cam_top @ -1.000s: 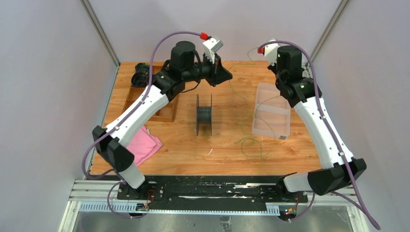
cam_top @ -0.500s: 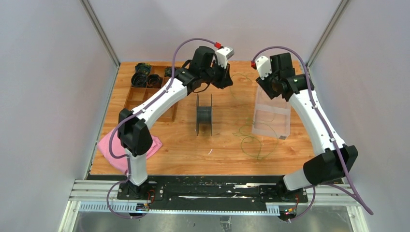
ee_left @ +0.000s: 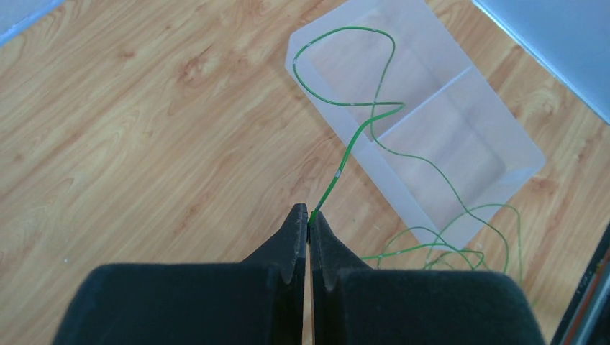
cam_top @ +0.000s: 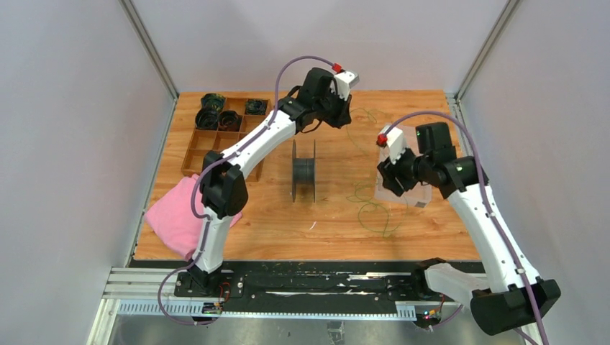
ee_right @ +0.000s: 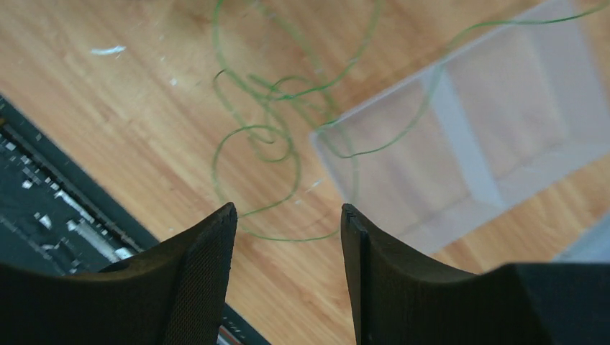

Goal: Wrap the cables
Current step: Adjust the cable at the center of the board.

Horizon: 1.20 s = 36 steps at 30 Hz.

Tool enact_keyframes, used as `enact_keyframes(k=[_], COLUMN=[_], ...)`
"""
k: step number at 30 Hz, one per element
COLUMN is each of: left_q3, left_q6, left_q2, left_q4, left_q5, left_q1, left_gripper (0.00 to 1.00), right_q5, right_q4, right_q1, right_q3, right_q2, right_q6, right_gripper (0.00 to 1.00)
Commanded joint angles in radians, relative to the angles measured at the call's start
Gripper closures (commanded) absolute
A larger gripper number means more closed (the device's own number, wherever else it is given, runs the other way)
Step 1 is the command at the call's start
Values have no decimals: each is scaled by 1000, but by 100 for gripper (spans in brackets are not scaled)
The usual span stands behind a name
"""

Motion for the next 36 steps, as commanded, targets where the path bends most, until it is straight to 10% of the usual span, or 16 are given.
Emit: enact_keyframes(k=[1, 18, 36], left_q3=[74, 93, -215], left_q6=[50, 28, 54], left_q2=[63, -5, -379], left_q4=[-29, -26, 9], left_q5=[-25, 64, 167], left_q1=[-4, 73, 157], left_gripper=[97, 42, 33], right_q5=[-213, -213, -230], right_q4=[60, 325, 328], right_q1=[12, 57, 132], right_q3=[-173, -325, -370], right_q2=[-13, 216, 181], right_q6=[-20, -27, -86], right_gripper=[45, 45, 49])
